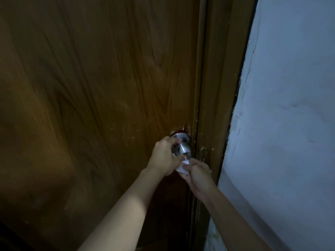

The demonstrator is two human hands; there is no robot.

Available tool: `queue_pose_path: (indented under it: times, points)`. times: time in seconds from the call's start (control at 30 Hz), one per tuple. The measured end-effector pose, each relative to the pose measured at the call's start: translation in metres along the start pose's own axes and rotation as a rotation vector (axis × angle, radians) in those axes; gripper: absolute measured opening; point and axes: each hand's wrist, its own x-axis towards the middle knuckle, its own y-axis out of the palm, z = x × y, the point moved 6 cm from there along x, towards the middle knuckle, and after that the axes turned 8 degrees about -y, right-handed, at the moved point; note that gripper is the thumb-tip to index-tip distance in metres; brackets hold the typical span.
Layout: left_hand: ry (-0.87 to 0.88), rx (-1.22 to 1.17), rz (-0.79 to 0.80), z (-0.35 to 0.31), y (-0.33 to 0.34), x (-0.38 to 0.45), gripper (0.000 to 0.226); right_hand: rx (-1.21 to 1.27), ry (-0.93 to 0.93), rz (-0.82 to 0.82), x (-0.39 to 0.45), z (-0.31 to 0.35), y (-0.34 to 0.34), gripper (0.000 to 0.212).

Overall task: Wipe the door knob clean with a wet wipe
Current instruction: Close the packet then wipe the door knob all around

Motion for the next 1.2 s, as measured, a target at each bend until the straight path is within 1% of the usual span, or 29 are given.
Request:
queue_pose_path:
  times: [0.1,0.2,0.23,0.27,0.33,0.5,0.57,0.7,0.83,0.9,0.97,1.03,1.1,1.13,1.2]
  points:
    - [-0.011,0.003,0.009,0.000,0.000,0.000,0.052,-0.013,-0.012,-0.018,0.001,0.006,-0.003,0.030]
    - [-0.012,0.000,0.004,0.002,0.001,0.000,0.051,-0.145,-0.032,-0.011,-0.005,0.008,-0.004,0.025]
    - [-0.006,-0.002,0.003,0.002,0.001,0.000,0.051,-0.198,-0.061,-0.032,-0.007,0.010,-0.006,0.025]
    - [-0.004,-0.002,-0.002,0.003,0.002,0.000,0.051,-0.253,-0.117,-0.059,-0.009,0.014,-0.007,0.027]
    - [0.002,0.018,-0.018,0.002,0.002,0.000,0.051,-0.408,-0.290,-0.116,-0.009,0.029,-0.007,0.034]
    - [0.018,0.033,-0.021,0.003,0.002,-0.001,0.050,-0.940,-0.720,-0.154,-0.014,0.045,0.006,0.036]
    - [0.024,0.041,-0.037,0.003,0.002,-0.001,0.050,-1.022,-0.805,-0.156,-0.020,0.045,0.004,0.035]
    - [0.021,0.060,-0.047,0.001,0.002,0.000,0.051,-1.075,-0.808,-0.127,-0.017,0.050,0.008,0.038]
    - [0.065,0.050,-0.049,0.000,0.001,-0.003,0.045,-1.165,-0.921,-0.029,-0.019,0.051,0.031,0.040]
    - [0.061,0.042,-0.045,0.000,0.003,-0.004,0.046,-1.177,-0.966,-0.076,-0.021,0.052,0.027,0.038]
    - [0.041,0.058,-0.033,0.001,0.002,-0.003,0.050,-1.169,-0.956,-0.149,-0.021,0.056,0.018,0.036]
    - [0.039,0.047,0.014,0.002,0.000,-0.002,0.054,-1.192,-0.951,-0.150,-0.019,0.059,0.013,0.034]
    - [0.055,-0.036,0.026,0.005,-0.004,-0.007,0.057,-1.151,-0.978,-0.153,-0.022,0.063,0.008,0.031]
    - [0.066,-0.098,-0.022,0.006,-0.008,-0.013,0.056,-1.104,-0.991,-0.185,-0.026,0.066,0.004,0.027]
    - [0.102,-0.239,-0.212,0.009,-0.018,-0.029,0.042,-0.938,-0.944,-0.269,-0.035,0.071,-0.006,0.024]
